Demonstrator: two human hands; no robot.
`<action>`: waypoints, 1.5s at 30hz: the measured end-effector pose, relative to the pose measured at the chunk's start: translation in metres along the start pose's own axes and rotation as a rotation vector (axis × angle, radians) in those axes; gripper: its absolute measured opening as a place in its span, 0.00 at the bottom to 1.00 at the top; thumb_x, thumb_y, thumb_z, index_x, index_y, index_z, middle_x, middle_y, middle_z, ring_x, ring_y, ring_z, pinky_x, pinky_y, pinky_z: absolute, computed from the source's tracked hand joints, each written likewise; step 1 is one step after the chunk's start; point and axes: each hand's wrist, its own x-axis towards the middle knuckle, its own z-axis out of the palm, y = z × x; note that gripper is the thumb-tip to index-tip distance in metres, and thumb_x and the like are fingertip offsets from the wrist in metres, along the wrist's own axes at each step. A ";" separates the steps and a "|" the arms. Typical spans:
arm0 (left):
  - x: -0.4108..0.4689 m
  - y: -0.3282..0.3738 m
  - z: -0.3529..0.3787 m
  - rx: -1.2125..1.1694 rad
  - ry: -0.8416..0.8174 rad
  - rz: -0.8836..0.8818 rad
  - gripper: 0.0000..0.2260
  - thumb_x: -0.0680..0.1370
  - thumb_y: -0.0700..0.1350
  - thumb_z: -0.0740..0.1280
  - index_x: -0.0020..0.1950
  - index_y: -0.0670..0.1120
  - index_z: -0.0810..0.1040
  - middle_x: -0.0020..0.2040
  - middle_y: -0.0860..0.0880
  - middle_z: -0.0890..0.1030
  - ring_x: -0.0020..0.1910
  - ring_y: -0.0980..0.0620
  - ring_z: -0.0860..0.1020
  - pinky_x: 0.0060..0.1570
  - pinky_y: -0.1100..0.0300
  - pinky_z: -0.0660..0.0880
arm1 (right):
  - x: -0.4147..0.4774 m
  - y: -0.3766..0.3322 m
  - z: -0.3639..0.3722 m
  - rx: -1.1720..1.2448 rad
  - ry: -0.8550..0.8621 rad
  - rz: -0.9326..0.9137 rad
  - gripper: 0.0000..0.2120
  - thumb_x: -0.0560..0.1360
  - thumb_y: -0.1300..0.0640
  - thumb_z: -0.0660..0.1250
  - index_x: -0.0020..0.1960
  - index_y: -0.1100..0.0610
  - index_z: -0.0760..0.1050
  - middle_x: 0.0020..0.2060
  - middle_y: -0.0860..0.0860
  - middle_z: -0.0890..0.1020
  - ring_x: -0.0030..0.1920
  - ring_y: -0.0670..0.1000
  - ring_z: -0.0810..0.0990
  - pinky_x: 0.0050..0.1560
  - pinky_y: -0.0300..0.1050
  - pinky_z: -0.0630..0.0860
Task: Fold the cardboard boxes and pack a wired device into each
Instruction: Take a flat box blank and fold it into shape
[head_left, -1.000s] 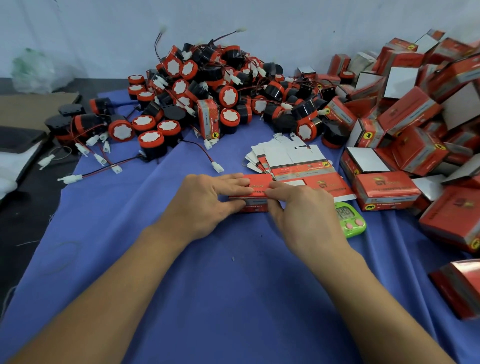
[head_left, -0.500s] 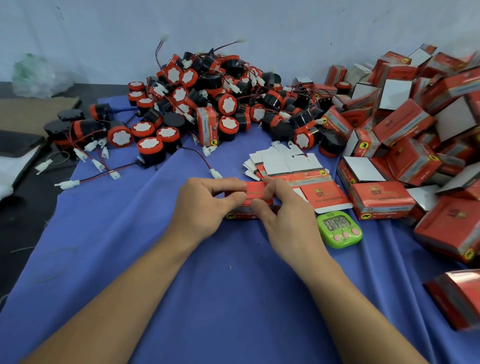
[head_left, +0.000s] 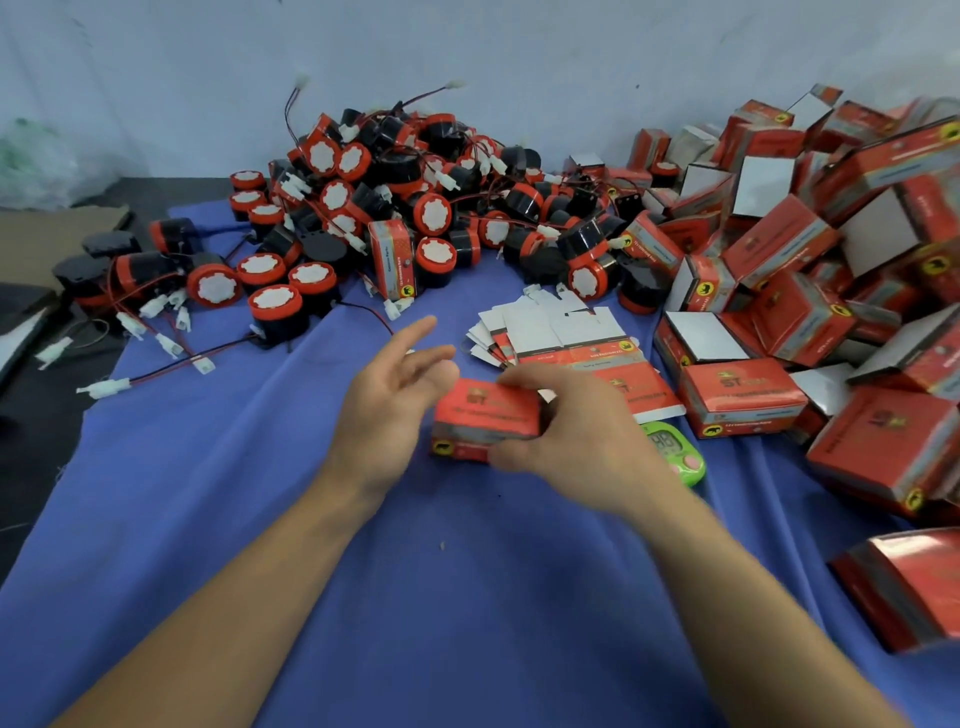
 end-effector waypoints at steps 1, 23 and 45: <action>0.001 0.001 0.000 -0.041 0.033 -0.018 0.25 0.73 0.56 0.72 0.70 0.59 0.76 0.60 0.56 0.85 0.62 0.58 0.81 0.66 0.53 0.77 | 0.002 0.001 -0.017 0.151 0.016 0.040 0.27 0.64 0.56 0.82 0.61 0.47 0.80 0.47 0.42 0.85 0.39 0.43 0.83 0.39 0.34 0.76; 0.015 -0.009 -0.002 0.090 0.108 -0.059 0.13 0.83 0.43 0.67 0.63 0.60 0.77 0.49 0.53 0.87 0.52 0.50 0.83 0.63 0.45 0.78 | 0.031 -0.017 0.018 -0.798 0.063 0.059 0.15 0.74 0.60 0.68 0.39 0.52 0.61 0.43 0.52 0.78 0.49 0.58 0.82 0.31 0.44 0.58; 0.013 0.006 -0.017 -0.384 0.162 -0.045 0.14 0.83 0.39 0.65 0.41 0.47 0.87 0.42 0.45 0.84 0.36 0.49 0.76 0.32 0.61 0.75 | 0.014 -0.007 0.022 0.253 0.646 0.048 0.28 0.73 0.57 0.75 0.68 0.36 0.74 0.58 0.39 0.76 0.55 0.34 0.74 0.49 0.23 0.67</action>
